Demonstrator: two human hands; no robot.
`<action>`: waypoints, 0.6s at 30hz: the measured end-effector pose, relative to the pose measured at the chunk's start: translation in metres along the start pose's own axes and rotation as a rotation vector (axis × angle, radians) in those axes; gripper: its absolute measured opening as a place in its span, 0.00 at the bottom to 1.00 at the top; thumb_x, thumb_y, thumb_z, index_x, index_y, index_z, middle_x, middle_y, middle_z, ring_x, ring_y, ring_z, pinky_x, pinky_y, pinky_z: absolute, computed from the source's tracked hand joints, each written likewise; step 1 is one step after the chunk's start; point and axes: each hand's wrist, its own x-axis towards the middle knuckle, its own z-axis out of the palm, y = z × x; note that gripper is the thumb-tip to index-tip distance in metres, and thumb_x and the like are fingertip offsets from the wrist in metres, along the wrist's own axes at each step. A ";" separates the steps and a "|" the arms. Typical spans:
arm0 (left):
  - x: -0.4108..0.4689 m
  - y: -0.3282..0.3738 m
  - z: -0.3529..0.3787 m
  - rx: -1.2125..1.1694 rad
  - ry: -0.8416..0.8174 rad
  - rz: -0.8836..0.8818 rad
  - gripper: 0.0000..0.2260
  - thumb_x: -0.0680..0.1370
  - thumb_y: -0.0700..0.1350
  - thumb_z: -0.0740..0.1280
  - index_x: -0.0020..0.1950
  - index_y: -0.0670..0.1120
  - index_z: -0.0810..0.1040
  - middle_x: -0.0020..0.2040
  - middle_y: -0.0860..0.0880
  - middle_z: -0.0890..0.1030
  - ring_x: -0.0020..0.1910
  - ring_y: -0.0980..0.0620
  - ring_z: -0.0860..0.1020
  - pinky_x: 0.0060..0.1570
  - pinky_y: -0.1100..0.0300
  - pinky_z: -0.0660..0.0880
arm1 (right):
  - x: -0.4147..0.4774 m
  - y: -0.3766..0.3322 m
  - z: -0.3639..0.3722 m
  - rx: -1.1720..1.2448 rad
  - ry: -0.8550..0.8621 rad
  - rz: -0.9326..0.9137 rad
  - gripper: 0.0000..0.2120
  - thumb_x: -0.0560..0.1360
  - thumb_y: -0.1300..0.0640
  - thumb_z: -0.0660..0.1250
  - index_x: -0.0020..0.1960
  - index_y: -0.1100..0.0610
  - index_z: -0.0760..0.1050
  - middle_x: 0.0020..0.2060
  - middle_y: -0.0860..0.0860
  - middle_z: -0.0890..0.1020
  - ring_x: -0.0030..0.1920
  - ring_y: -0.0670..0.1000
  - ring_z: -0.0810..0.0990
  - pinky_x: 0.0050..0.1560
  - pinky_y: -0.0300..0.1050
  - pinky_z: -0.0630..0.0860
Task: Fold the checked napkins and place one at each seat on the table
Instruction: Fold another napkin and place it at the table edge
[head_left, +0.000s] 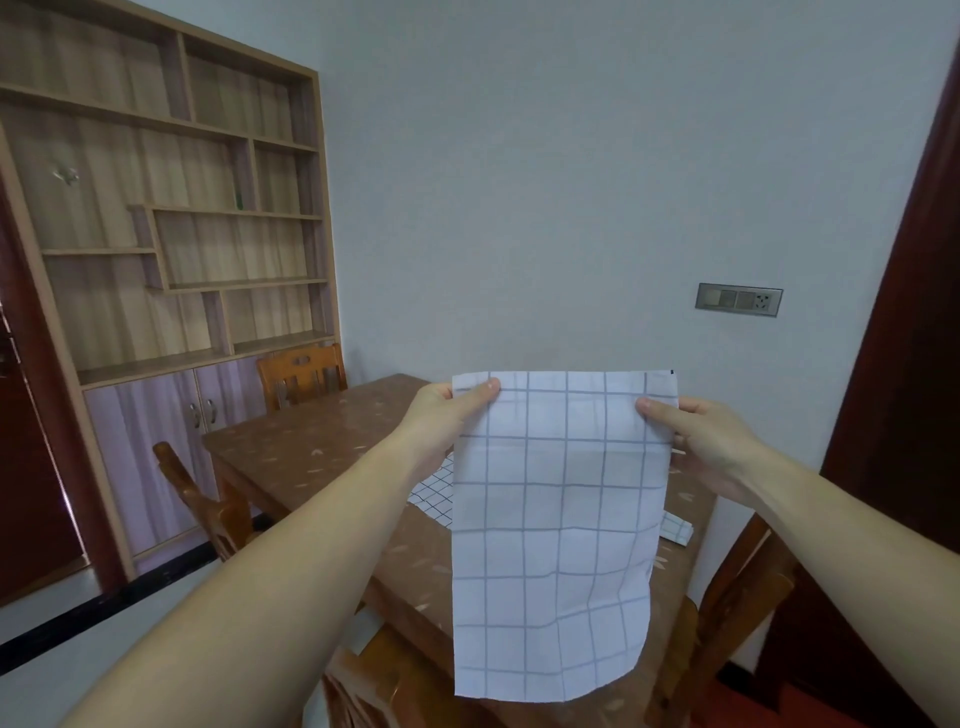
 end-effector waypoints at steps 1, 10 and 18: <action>0.000 0.000 0.000 0.006 0.003 -0.001 0.10 0.77 0.47 0.70 0.52 0.41 0.83 0.50 0.44 0.86 0.51 0.46 0.84 0.55 0.53 0.79 | 0.000 0.000 0.000 0.000 0.005 0.001 0.05 0.76 0.58 0.69 0.48 0.60 0.81 0.45 0.54 0.85 0.44 0.52 0.82 0.47 0.47 0.78; 0.002 0.000 -0.004 0.055 -0.020 0.012 0.05 0.78 0.43 0.70 0.48 0.43 0.83 0.44 0.49 0.87 0.42 0.53 0.85 0.44 0.60 0.80 | 0.002 0.001 -0.001 -0.003 -0.011 0.001 0.07 0.78 0.56 0.66 0.49 0.59 0.81 0.45 0.53 0.85 0.44 0.51 0.83 0.47 0.47 0.79; 0.004 0.004 -0.008 0.177 -0.053 0.003 0.05 0.78 0.43 0.69 0.49 0.43 0.84 0.45 0.50 0.86 0.39 0.56 0.84 0.39 0.65 0.79 | 0.005 -0.003 -0.003 -0.038 -0.011 -0.036 0.13 0.81 0.52 0.62 0.48 0.59 0.80 0.43 0.53 0.84 0.42 0.51 0.82 0.43 0.46 0.76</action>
